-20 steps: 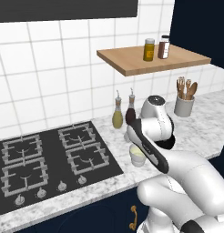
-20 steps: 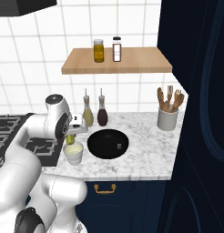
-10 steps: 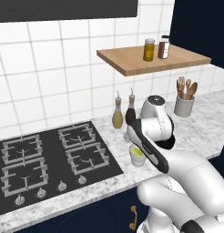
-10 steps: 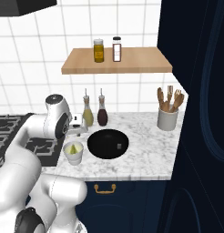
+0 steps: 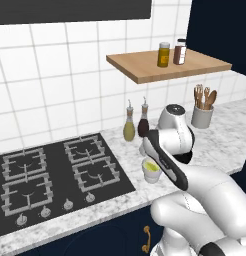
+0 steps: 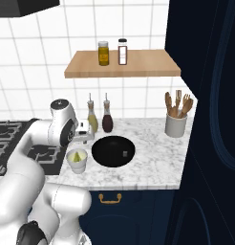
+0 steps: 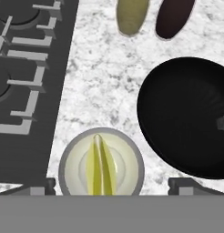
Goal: Grab a lemon wedge from the fridge and one ice cube from the ice bowl, and put them in the glass of lemonade.
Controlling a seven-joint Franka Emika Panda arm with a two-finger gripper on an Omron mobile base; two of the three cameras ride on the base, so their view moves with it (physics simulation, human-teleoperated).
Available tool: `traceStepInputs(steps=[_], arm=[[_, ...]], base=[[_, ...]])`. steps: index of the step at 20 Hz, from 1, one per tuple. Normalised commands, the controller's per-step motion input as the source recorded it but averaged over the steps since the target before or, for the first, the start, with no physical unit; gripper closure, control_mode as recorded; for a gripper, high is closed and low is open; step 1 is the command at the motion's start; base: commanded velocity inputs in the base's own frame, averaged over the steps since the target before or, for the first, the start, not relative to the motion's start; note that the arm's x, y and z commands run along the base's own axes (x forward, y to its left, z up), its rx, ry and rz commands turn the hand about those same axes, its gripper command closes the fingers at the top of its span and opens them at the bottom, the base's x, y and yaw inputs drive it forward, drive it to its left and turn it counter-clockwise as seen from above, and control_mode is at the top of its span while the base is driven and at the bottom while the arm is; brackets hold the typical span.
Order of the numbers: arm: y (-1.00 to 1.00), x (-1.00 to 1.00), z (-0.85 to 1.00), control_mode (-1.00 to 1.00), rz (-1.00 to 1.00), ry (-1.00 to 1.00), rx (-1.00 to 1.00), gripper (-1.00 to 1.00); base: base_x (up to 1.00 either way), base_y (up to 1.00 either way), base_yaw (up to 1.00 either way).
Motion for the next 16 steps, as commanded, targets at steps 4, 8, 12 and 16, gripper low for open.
traceStepInputs(steps=[4,8,12,16], arm=[[-0.23,-0.49,0.11,-1.00,0.00,-0.06,0.07,-1.00],[-0.14,-0.98,0.81,-1.00,-0.01,-0.19,0.02,-1.00],[-0.03,-1.00,1.00,-1.00,0.00,-0.10,-0.01,-1.00],[-0.01,-0.99,0.92,-1.00,-0.06,-0.02,-0.09,-1.00]], base=[[0.00,0.00,0.00],[0.00,0.00,0.00],[0.00,0.00,0.00],[0.00,0.00,0.00]])
